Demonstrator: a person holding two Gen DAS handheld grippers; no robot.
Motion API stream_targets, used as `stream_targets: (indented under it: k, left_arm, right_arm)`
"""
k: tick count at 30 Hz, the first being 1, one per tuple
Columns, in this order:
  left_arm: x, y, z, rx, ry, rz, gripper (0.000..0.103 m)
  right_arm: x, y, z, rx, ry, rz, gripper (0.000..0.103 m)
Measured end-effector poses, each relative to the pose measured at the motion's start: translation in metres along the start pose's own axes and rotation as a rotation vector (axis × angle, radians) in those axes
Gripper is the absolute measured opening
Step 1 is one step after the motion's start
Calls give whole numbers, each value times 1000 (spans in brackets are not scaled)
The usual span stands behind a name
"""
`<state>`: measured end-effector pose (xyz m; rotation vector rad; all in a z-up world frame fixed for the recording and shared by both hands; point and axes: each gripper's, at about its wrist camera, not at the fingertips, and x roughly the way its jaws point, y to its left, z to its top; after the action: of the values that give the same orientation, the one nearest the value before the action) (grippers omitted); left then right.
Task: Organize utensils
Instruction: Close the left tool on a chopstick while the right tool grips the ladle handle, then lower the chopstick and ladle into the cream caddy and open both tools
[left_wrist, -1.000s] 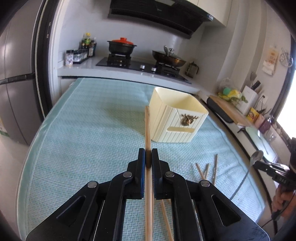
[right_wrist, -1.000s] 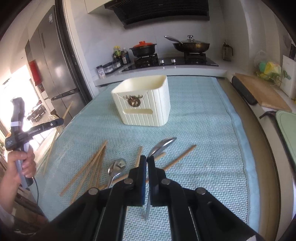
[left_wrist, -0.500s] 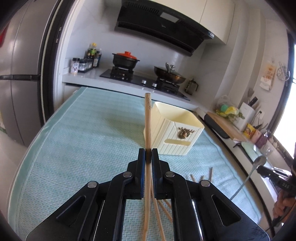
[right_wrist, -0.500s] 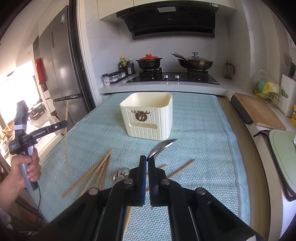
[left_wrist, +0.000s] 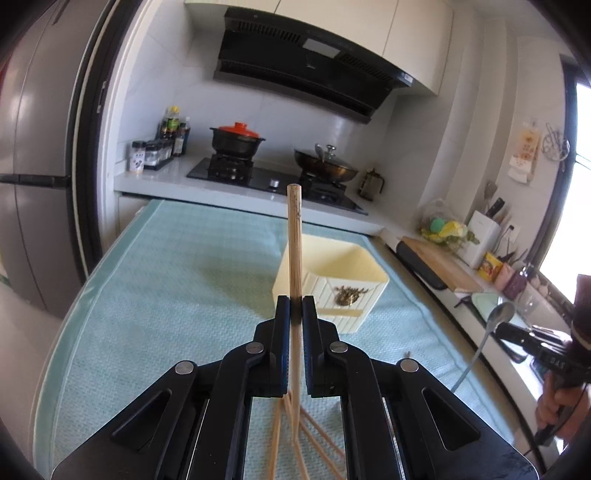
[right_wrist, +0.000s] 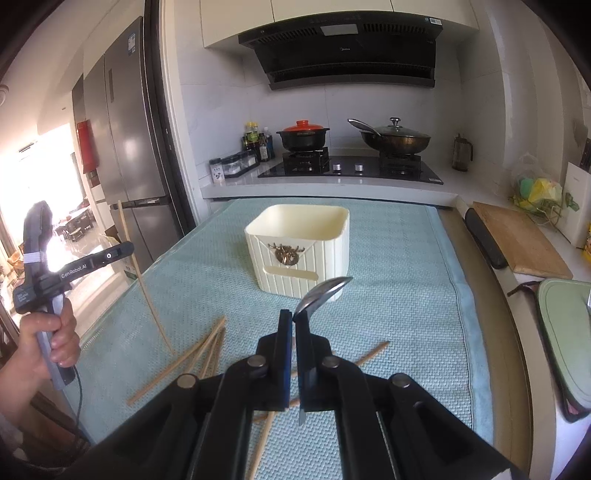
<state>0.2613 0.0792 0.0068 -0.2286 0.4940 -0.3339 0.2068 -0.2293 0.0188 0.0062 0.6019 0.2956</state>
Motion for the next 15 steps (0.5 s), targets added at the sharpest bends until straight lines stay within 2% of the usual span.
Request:
stream_targets:
  k: [4,9,12,15]
  left_arm:
    - [14,-14,47,7,-38,-35,4]
    - [48,-32,105,35,-97,-45,4]
    - [77,-39,125,40,-106,-45,4]
    - [109,-44,132,44,-90,-40,4]
  right_arm:
    - [12,-2,44,-15,-44,11,2]
    - [38,-4,111,-25,-117,27,2]
    - [64,-8,144,-16,-141,35,2]
    - [94,-13,164,-11,-147,46,2]
